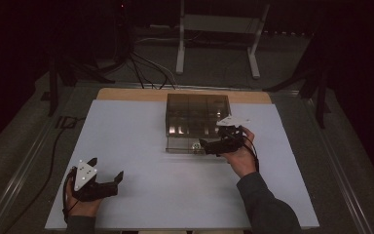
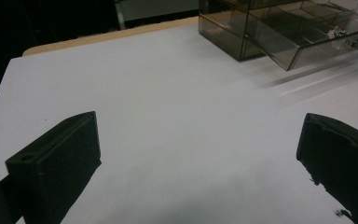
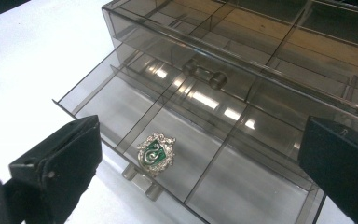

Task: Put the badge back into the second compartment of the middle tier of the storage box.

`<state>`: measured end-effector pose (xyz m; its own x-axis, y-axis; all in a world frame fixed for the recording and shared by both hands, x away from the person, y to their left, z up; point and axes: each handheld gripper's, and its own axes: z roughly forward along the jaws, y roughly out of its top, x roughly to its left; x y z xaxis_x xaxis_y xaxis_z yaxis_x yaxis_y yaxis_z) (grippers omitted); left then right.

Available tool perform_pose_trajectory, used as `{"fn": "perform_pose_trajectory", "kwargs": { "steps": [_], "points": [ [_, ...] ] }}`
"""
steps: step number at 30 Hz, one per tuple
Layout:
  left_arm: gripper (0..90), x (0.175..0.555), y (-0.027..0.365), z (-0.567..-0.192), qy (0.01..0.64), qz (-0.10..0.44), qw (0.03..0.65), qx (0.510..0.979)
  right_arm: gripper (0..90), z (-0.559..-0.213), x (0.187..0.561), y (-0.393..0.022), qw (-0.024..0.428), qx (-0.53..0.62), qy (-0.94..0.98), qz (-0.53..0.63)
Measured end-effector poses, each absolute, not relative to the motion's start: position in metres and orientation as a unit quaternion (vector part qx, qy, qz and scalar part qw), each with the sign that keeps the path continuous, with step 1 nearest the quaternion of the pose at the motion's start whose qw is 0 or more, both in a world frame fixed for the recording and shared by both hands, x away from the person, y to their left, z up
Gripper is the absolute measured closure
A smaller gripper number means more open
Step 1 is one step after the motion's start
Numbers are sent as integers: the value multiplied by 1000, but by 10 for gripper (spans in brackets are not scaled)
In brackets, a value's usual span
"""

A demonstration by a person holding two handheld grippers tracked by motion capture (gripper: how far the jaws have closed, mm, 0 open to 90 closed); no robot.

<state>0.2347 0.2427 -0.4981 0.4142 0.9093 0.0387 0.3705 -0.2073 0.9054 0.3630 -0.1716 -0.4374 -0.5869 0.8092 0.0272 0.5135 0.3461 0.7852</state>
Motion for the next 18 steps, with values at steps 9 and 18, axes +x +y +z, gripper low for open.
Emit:
{"fn": "perform_pose_trajectory", "kwargs": {
  "steps": [9,18],
  "points": [
    [6,235,242,-498,448,305,442,715,0,-438,360,-172,185,411,801,394],
    [6,236,242,-499,449,304,441,715,0,-439,353,-175,179,410,800,400]
  ]
}}
